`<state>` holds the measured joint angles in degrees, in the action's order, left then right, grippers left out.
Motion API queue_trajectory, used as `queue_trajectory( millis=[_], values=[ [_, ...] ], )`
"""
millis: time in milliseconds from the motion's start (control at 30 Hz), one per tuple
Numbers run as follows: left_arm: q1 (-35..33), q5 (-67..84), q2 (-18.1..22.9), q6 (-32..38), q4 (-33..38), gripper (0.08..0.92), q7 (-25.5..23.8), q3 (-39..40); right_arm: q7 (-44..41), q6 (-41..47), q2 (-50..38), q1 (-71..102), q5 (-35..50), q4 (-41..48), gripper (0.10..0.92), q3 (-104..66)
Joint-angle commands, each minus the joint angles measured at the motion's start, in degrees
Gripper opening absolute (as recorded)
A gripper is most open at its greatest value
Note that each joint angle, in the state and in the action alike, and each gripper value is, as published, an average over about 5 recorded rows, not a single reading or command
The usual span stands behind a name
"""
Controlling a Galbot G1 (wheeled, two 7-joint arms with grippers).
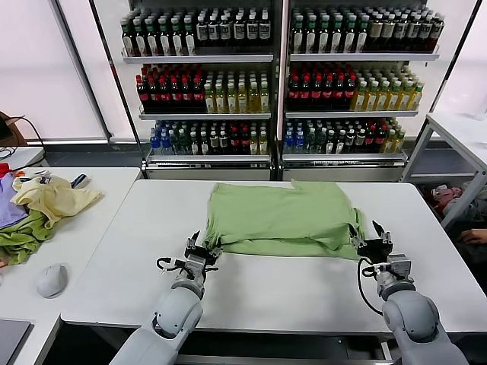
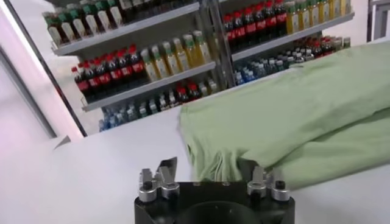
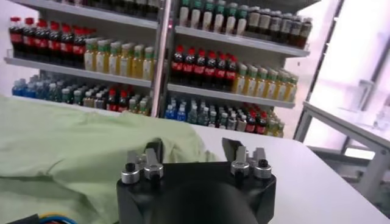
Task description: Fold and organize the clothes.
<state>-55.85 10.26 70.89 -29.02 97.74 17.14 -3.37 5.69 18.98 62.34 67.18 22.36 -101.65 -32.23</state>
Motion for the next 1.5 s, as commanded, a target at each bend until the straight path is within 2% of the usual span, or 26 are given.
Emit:
queue_trajectory(
  millis=[33, 100, 167, 333, 867, 1000, 1167, 1500],
  values=[
    [1.56, 3.36, 0.05, -1.14, -1.61, 0.786, 0.04, 0.22, 1.60, 5.84, -0.16, 1.08, 4.57, 1.82, 0.820, -2.17],
    [2.39, 3.96, 0.18, -1.36, -2.22, 0.813, 0.01, 0.63, 1.94, 7.69, -0.12, 0.31, 5.40, 2.86, 0.822, -1.24],
    [2.80, 4.50, 0.36, -1.70, -2.34, 0.797, -0.01, 1.01, 2.48, 9.04, 0.02, -0.48, 6.54, 3.50, 0.823, -0.28],
    [2.82, 5.23, 0.63, -2.49, -1.76, 0.675, -0.04, 1.90, 4.05, 11.02, 0.44, -1.83, 9.03, 4.53, 0.797, 2.05],
    [1.44, 6.80, -0.18, -4.42, -1.60, 0.208, 1.39, 2.16, 2.34, 10.05, -0.40, -0.68, 8.46, 2.78, 0.345, 4.51],
    [0.69, 6.85, -0.60, -4.40, -0.56, 0.117, 1.38, 1.85, 1.64, 9.73, -0.78, 0.01, 8.34, 1.68, 0.236, 4.36],
    [-2.21, 6.88, -1.72, -4.41, 3.43, 0.100, 1.27, 0.96, 0.62, 9.79, -1.95, 3.26, 7.69, -2.19, 0.168, 2.87],
    [-15.35, 5.70, -6.23, -4.36, 18.68, 0.100, 1.34, -1.97, -0.50, 10.14, -5.00, 16.90, 7.44, -13.90, 0.166, -3.00]
  ],
)
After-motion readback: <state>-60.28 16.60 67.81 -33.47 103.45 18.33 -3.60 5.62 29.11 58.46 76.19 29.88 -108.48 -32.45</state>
